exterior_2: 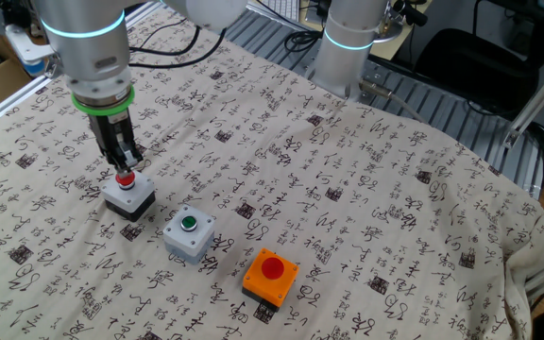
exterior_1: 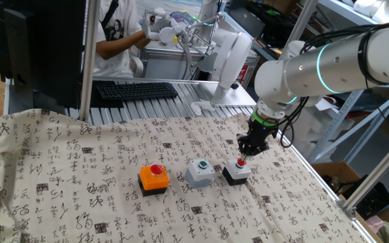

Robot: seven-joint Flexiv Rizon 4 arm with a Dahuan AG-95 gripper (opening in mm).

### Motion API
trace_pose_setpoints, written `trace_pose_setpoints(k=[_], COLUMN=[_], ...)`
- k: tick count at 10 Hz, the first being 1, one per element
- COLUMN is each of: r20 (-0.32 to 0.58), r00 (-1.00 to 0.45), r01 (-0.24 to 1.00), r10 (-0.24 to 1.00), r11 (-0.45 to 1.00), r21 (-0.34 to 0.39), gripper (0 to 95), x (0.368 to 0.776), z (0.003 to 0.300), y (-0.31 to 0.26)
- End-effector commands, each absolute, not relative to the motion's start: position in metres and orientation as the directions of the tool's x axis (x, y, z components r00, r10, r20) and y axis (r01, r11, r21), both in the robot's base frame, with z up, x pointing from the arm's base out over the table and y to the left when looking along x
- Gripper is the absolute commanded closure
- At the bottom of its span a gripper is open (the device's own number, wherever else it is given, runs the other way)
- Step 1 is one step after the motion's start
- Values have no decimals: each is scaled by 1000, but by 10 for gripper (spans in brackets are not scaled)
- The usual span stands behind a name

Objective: Press three buttons from left to right in sequence

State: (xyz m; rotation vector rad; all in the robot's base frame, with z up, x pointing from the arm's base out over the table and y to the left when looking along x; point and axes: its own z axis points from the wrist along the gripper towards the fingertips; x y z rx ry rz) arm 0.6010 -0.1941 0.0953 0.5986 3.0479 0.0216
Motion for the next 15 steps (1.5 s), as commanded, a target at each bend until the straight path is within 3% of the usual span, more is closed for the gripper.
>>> trace_pose_setpoints(k=[1, 10, 15], r20=[-24, -29, -31], r00=[-924, -923, -926], r01=[382, 381, 375], r10=[382, 383, 377], r11=[924, 923, 925], r21=[31, 52, 66], gripper=[950, 950, 950], x=[601, 606, 603], z=[90, 76, 88], y=[-194, -194, -197])
